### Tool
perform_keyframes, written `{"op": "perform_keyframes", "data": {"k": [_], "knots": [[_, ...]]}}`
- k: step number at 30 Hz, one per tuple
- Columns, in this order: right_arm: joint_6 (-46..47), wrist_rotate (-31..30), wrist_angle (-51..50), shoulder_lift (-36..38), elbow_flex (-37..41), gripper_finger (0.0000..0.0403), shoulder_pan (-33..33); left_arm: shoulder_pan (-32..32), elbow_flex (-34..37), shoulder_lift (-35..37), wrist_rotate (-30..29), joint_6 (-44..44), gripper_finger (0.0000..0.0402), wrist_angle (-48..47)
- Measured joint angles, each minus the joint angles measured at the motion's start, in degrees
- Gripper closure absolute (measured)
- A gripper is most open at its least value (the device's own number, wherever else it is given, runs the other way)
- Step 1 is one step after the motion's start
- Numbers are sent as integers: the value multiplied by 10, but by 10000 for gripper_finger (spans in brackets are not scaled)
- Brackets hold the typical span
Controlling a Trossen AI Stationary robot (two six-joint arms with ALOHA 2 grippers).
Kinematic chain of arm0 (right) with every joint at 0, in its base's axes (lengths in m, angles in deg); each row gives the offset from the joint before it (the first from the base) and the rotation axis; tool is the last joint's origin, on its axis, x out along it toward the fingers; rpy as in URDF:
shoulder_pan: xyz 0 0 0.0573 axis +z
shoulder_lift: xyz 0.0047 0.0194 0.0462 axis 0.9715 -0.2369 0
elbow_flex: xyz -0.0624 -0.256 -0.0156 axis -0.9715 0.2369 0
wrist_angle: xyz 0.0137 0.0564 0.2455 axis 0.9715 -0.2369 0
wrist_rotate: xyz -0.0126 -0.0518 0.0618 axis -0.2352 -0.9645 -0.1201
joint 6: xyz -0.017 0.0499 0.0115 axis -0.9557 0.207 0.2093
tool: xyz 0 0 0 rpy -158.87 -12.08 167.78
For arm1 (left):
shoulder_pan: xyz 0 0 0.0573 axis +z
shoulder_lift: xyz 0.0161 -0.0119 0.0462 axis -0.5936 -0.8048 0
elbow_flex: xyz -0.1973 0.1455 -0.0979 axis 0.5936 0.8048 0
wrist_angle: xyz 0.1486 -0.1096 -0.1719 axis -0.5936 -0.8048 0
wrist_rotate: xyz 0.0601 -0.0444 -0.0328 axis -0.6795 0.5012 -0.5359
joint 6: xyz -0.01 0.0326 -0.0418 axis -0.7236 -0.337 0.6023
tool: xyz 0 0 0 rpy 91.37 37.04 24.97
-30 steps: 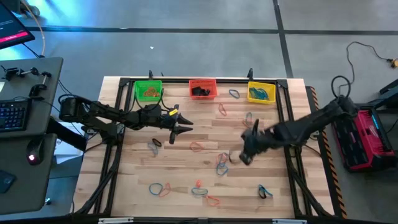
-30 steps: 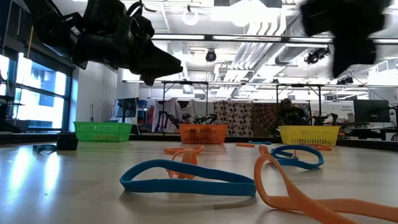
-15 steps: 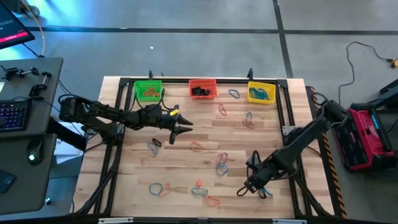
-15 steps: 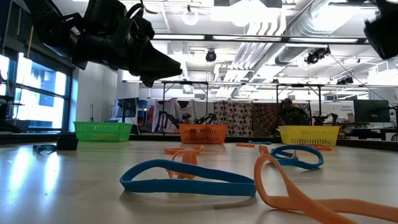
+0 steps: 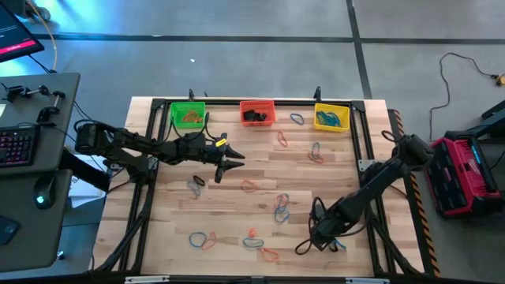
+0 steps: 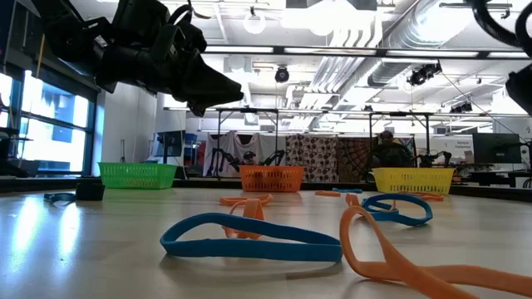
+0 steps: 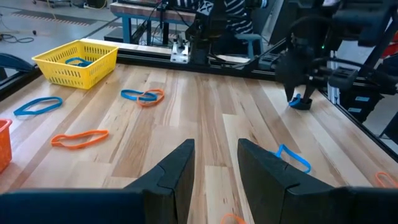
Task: Sort rubber bands into baskets
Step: Put the blue rubber band into the yellow bin
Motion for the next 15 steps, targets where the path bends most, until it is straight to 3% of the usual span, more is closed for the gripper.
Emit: {"op": "perform_keyframes", "data": {"k": [5,12,15], "knots": [[-8,27,2,-14,0,285,0,0,0,0,0,0,287,0],[-24,28,-13,-14,0,387,0,0,0,0,0,1,287,0],[-32,17,-12,-13,0,391,-2,0,0,0,0,2,287,-1]]}}
